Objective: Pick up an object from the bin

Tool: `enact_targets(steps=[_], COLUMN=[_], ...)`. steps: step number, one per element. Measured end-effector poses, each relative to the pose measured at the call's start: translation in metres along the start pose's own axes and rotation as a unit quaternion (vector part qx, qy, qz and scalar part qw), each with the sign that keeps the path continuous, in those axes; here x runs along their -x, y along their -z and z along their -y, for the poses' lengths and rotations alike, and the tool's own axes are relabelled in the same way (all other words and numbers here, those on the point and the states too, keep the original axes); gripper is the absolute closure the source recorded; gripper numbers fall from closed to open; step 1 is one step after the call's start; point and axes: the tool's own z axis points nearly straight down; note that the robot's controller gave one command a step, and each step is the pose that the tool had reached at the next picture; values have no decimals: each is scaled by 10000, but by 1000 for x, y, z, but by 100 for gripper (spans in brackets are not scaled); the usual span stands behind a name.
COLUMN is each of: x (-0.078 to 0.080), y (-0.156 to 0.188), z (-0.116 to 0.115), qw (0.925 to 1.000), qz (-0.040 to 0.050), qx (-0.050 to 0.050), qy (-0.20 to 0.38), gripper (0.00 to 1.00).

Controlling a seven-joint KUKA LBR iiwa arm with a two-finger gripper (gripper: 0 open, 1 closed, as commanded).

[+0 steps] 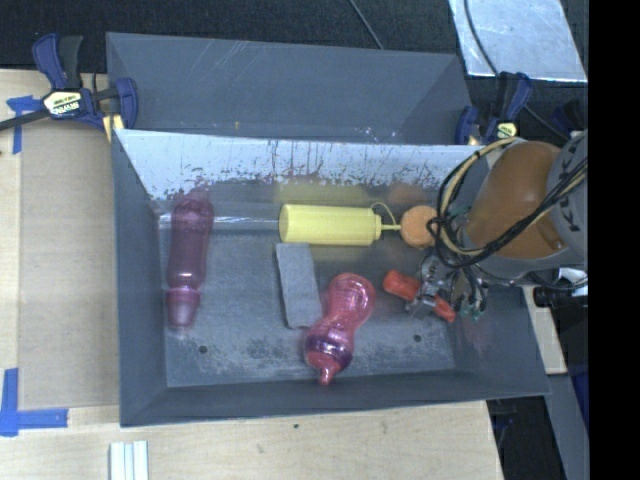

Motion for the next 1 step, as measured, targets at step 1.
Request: enact_targets(steps=[1], x=[-1], y=[28], z=[0], qw=[10000], qz=[-12], qx=[-2], qy=[2], gripper=[100])
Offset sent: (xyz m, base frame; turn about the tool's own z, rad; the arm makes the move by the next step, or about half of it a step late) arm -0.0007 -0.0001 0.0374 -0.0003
